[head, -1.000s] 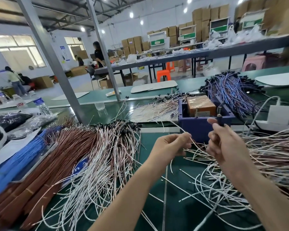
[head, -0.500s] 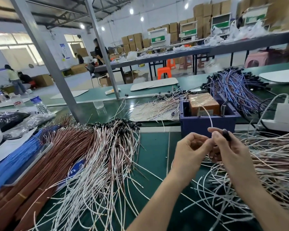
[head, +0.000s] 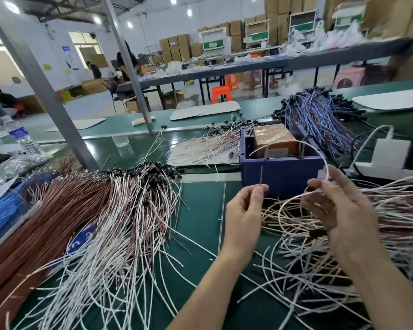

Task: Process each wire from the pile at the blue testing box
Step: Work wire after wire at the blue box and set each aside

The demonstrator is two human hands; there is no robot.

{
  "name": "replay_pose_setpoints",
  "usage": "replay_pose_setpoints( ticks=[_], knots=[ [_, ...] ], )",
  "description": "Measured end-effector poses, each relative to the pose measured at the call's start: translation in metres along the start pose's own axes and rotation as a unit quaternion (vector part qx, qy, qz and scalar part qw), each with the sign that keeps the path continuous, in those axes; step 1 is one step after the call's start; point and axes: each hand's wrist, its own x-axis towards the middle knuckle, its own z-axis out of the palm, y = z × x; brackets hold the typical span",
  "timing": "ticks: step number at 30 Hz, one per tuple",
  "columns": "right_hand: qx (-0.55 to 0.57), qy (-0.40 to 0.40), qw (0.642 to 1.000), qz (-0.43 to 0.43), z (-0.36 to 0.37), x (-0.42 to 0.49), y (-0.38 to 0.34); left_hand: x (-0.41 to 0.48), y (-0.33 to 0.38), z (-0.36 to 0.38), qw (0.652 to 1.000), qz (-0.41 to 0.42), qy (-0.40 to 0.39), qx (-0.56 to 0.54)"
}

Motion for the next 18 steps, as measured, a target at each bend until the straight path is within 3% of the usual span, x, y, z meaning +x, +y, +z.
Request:
replay_pose_setpoints(
  ticks=[5,18],
  knots=[
    [0.0,0.05,0.999,-0.005,-0.005,0.003,0.001,0.003,-0.007,-0.007,0.996,0.027,0.081,0.032],
    [-0.185,0.168,0.953,-0.168,0.013,0.0,0.02,0.032,-0.004,0.014,0.978,0.092,0.131,0.133]
  ],
)
